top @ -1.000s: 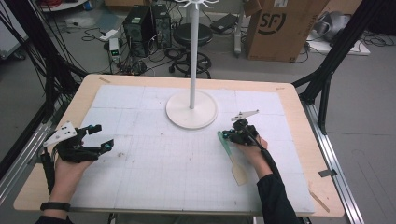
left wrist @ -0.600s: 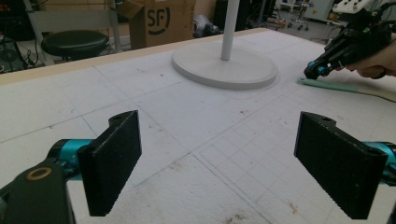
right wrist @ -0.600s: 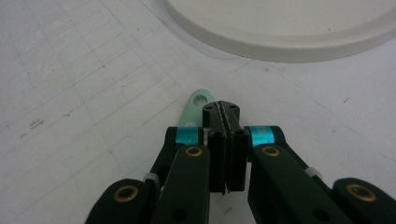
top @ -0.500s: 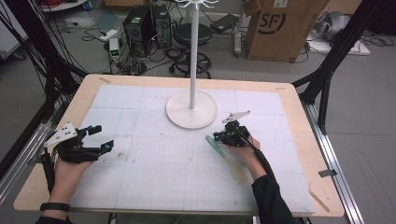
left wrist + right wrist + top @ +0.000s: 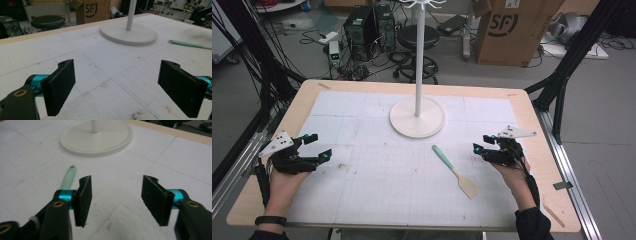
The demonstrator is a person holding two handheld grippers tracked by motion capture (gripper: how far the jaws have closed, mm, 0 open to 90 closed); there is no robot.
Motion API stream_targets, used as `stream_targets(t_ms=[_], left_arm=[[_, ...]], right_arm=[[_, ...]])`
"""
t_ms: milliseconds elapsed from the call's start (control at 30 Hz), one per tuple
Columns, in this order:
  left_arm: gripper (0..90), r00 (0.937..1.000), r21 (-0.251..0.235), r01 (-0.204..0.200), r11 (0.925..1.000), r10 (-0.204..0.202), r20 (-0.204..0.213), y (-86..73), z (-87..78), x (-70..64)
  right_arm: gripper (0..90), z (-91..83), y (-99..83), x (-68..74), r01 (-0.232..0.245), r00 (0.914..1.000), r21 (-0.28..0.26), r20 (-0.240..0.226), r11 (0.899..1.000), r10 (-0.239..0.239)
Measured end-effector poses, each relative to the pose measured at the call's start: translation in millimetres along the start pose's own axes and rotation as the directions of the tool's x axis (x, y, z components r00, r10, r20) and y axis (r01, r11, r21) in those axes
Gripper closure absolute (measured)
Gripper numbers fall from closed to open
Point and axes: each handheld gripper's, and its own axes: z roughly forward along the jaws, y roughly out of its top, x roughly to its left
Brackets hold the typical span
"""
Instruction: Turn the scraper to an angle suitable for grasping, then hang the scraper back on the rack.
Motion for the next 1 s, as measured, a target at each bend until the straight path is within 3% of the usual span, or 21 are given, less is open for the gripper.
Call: stream_targets(t_ms=[33,200,233,400,700,867,1000], left_arm=[[14.8,1.0000,-0.004,0.004,1.0000,-0.004,-0.004,-0.2,-0.2,1.1],[14.8,0.9998,-0.010,0.009,0.9999,-0.009,-0.015,-0.8,0.0,3.3],[14.7,0.9998,-0.014,0.010,0.9999,-0.010,-0.015,-0.7,0.2,3.1],[14.8,0.9999,-0.018,0.012,0.9998,-0.012,-0.011,-0.3,1.3,1.6],[14.7,0.9998,-0.020,0.013,0.9997,-0.013,-0.013,0.5,-0.1,0.5],[14.7,0.9998,-0.016,0.014,0.9998,-0.014,-0.013,0.9,-2.3,-2.2],[14.7,0.9999,-0.015,0.009,0.9998,-0.009,-0.012,1.3,-3.0,-3.2]], right_arm=[[30.2,-7.3,-6.4,-3.6,-0.019,0.9997,-0.033,0.014,0.999,0.020],[21.9,-19.6,-18.6,-9.9,-0.055,0.9973,-0.092,0.044,0.994,0.059],[20.2,-23.0,-21.6,-13.1,-0.085,0.9951,-0.107,0.041,0.991,0.090],[17.8,-26.8,-20.2,-9.7,-0.090,0.9953,-0.115,0.026,0.989,0.094],[17.8,-26.4,-15.5,8.6,-0.086,0.9961,-0.064,0.010,0.994,0.087],[20.5,-21.7,-14.8,27.6,-0.066,0.9976,-0.041,-0.027,0.997,0.065],[23.1,-11.3,-16.7,42.7,-0.040,0.9982,0.012,-0.045,0.999,0.040]])
